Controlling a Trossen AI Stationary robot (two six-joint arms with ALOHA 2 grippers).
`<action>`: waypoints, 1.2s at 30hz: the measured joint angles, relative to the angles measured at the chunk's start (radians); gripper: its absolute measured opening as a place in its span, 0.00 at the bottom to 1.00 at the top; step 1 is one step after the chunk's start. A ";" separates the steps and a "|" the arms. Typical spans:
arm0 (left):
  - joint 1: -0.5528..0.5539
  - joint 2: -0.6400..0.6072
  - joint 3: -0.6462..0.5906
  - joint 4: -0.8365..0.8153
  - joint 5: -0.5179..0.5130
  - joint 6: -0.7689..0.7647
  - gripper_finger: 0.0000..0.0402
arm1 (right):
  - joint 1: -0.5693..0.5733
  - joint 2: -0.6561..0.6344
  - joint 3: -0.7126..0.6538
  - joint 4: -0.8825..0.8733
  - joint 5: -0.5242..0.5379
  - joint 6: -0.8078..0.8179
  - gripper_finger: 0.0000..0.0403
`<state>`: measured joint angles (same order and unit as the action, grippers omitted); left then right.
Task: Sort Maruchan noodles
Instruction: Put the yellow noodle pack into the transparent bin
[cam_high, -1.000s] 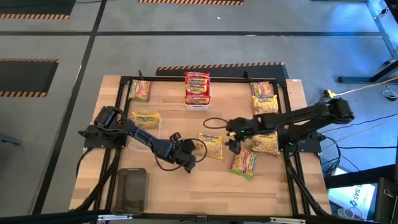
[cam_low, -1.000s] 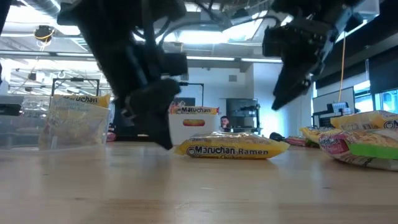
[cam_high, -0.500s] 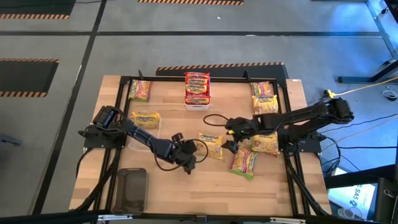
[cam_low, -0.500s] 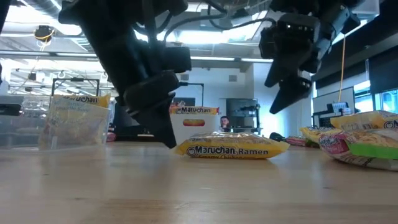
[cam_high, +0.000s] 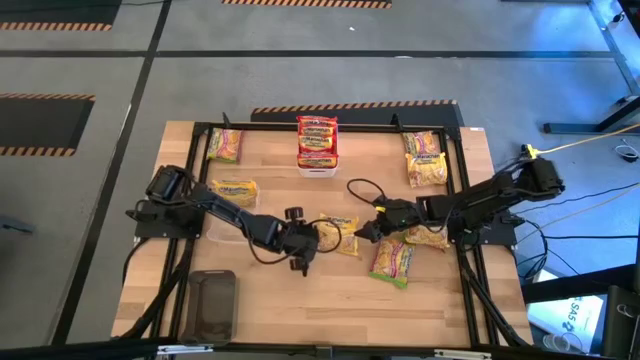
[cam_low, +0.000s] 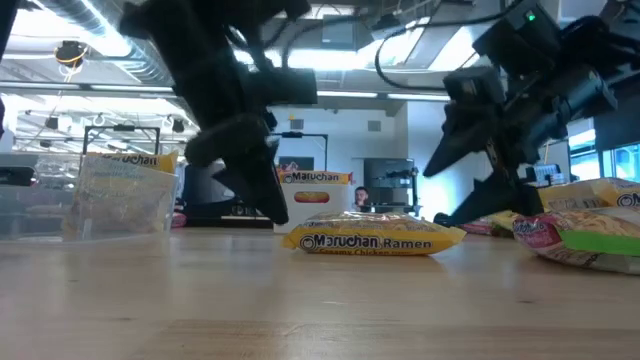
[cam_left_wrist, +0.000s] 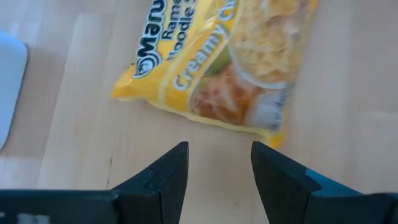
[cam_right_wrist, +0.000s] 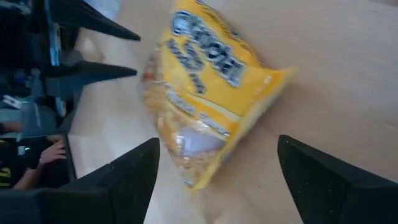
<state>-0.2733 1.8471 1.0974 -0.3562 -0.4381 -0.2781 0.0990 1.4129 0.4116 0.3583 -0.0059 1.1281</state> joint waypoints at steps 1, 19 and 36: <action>0.012 0.003 -0.003 0.001 0.009 0.011 0.42 | 0.000 0.016 0.000 0.006 0.003 0.013 0.75; 0.092 0.028 -0.114 0.298 0.197 0.053 0.42 | -0.001 0.250 0.095 0.121 -0.012 0.045 0.75; 0.093 0.064 -0.115 0.377 0.211 0.042 0.42 | 0.000 0.323 0.202 0.099 -0.001 -0.103 0.75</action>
<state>-0.1802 1.9110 0.9829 0.0205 -0.2268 -0.2363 0.0990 1.7355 0.6136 0.4577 -0.0068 1.0255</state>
